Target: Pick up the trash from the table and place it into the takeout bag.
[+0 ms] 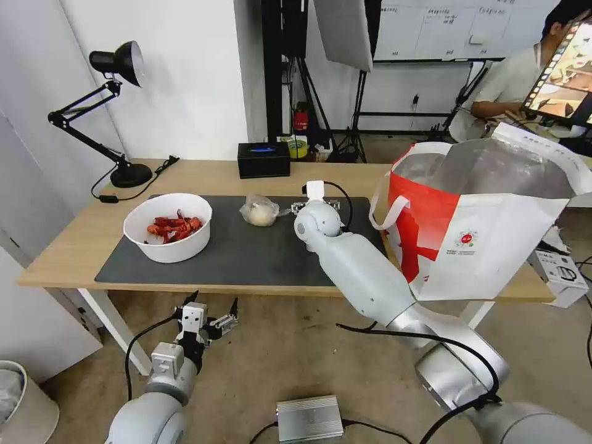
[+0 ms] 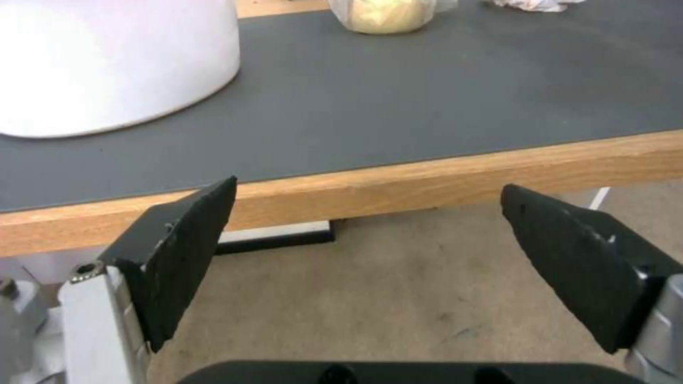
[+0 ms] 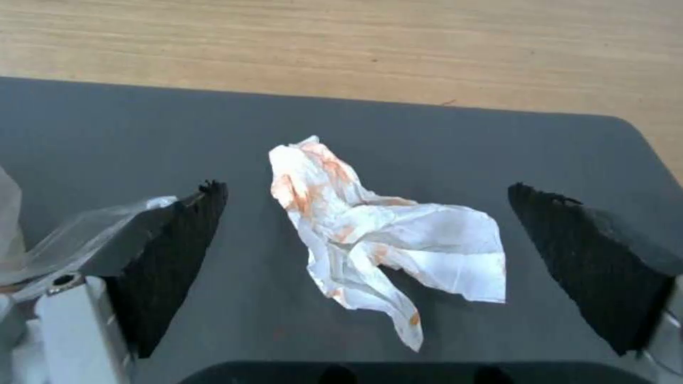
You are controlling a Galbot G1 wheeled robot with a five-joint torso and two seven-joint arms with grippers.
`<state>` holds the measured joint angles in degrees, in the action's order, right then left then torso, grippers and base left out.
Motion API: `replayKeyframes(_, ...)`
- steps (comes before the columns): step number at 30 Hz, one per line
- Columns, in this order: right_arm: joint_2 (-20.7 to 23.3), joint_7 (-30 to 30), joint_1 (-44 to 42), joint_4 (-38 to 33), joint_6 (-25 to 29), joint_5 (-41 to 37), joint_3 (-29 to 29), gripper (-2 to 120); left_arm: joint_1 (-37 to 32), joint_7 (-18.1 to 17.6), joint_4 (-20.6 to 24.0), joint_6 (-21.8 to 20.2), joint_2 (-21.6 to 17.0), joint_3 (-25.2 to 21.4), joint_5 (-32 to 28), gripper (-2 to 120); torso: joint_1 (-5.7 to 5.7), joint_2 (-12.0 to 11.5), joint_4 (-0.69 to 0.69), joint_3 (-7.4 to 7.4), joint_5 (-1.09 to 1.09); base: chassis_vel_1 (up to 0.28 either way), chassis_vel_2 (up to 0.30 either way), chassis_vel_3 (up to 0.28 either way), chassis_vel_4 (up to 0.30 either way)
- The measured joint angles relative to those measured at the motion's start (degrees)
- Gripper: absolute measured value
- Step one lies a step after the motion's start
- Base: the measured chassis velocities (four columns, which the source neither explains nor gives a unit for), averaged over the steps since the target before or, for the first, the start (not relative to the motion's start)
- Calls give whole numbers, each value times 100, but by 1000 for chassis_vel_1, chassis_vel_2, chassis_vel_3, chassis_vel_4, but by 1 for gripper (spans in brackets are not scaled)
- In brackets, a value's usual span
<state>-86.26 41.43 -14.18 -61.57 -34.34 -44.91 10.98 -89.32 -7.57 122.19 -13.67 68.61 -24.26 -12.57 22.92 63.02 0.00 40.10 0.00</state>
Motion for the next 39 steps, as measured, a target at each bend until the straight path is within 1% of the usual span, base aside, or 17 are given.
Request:
replayKeyframes(2,25,-108,15,35,-54,-3,-1,100,-1,2,-1,1,11,24,23,100,0,0,0,0,0,0,0,0,0)
replayKeyframes(13,41,-288,39,210,-103,31,-5,100,3,5,-50,25,23,75,56,100,0,0,0,0,0,0,0,0,0)
replayKeyframes(16,49,-421,74,274,-96,26,-10,100,18,5,-52,27,27,91,60,100,0,0,0,0,0,0,0,0,0)
replayKeyframes(19,56,-693,142,475,-21,100,-16,100,22,6,-53,32,27,108,68,100,0,0,0,0,0,0,0,0,0)
replayKeyframes(25,73,-895,194,615,13,133,-25,100,28,8,-62,40,29,137,79,100,0,0,0,0,0,0,0,0,0)
replayKeyframes(33,65,-1000,245,736,18,134,-39,99,39,8,-65,43,27,160,82,100,0,0,0,0,0,0,0,0,0)
replayKeyframes(34,62,-1002,248,749,18,129,-42,95,39,8,-65,43,25,160,83,100,0,0,0,0,0,0,0,0,0)
replayKeyframes(35,62,-1002,248,749,18,129,-42,95,39,8,-65,43,25,160,83,100,0,0,0,0,0,0,0,0,0)
replayKeyframes(37,53,-1003,250,760,16,102,-62,86,37,8,-54,44,18,160,83,100,0,0,0,0,0,0,0,0,0)
replayKeyframes(38,49,-1001,250,765,12,93,-66,79,36,8,-52,61,16,160,79,100,0,0,0,0,0,0,0,0,0)
replayKeyframes(39,49,-1001,250,765,12,93,-66,79,36,8,-52,61,16,160,79,100,0,0,0,0,0,0,0,0,0)
